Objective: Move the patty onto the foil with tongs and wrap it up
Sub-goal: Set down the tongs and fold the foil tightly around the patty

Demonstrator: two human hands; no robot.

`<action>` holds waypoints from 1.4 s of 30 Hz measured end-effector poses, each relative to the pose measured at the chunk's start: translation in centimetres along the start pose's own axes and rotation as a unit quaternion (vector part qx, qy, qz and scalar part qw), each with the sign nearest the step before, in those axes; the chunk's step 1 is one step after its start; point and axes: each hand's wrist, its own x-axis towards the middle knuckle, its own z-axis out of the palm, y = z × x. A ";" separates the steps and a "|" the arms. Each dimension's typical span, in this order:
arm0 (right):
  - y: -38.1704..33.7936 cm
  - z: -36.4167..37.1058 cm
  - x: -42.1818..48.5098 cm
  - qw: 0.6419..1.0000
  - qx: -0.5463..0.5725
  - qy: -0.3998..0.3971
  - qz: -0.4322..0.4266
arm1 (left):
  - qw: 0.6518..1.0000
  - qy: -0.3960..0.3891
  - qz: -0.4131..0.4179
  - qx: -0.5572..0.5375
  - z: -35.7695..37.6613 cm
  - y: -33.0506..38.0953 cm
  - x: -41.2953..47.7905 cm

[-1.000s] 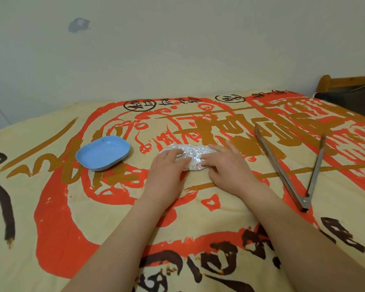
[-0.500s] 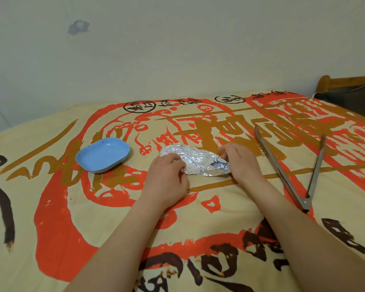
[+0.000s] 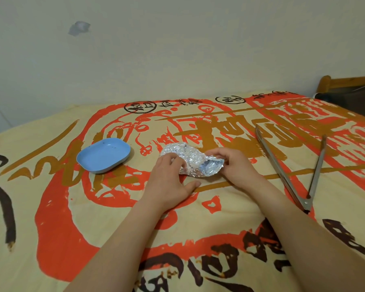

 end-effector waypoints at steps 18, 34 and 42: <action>-0.2 0.9 -0.3 0.997 -0.022 0.011 -0.070 | 0.994 0.038 -0.032 -0.102 -0.8 0.3 0.4; -0.2 2.8 0.2 0.993 0.010 0.115 0.038 | 0.967 0.104 -0.116 -0.202 -0.5 -0.3 0.7; -0.8 3.7 0.0 0.988 -0.019 0.148 0.027 | 0.966 0.124 -0.117 -0.195 0.1 -0.1 1.1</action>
